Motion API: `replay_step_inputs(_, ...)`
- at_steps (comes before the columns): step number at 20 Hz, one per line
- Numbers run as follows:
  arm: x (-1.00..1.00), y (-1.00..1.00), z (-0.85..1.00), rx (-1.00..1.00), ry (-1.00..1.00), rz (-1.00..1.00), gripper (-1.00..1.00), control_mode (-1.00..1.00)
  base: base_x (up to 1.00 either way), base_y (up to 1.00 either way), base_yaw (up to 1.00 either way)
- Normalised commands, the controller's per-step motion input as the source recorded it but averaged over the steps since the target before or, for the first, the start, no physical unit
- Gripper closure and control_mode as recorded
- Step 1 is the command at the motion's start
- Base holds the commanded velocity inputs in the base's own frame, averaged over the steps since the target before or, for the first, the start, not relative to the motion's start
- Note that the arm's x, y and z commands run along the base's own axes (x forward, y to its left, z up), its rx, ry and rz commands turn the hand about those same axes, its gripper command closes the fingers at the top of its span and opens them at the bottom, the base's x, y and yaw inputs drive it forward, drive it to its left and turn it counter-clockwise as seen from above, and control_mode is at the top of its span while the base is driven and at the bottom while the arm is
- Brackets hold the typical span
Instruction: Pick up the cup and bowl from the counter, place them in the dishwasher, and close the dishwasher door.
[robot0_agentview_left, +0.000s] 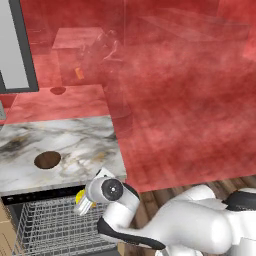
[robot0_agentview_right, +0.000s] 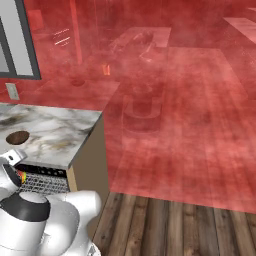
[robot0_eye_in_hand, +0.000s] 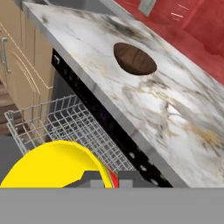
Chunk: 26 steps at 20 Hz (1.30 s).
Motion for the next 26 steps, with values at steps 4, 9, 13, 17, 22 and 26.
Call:
replay_step_inputs(4, 0.00, 0.21, -0.27, -0.08, 0.00, 0.06, 1.00, -1.00, 0.00, 0.00, 0.00)
replay_step_inputs(9, 0.00, 0.33, -0.24, -0.14, 0.00, 0.02, 1.00, -1.00, 0.00, 0.00, 0.00)
replay_step_inputs(13, 0.00, 0.32, -0.19, -0.18, -0.02, 0.00, 1.00, -1.00, 0.00, 0.00, 0.00)
replay_step_inputs(17, 0.00, 0.24, -0.18, -0.14, -0.01, 0.00, 1.00, -1.00, 0.00, 0.00, 0.00)
replay_step_inputs(22, 0.00, 0.20, -0.26, -0.09, 0.00, 0.00, 1.00, -1.00, 0.00, 0.00, 0.00)
replay_step_inputs(26, 0.06, 0.18, -0.31, -0.09, 0.00, 0.00, 1.00, -1.00, 0.00, 0.00, 0.00)
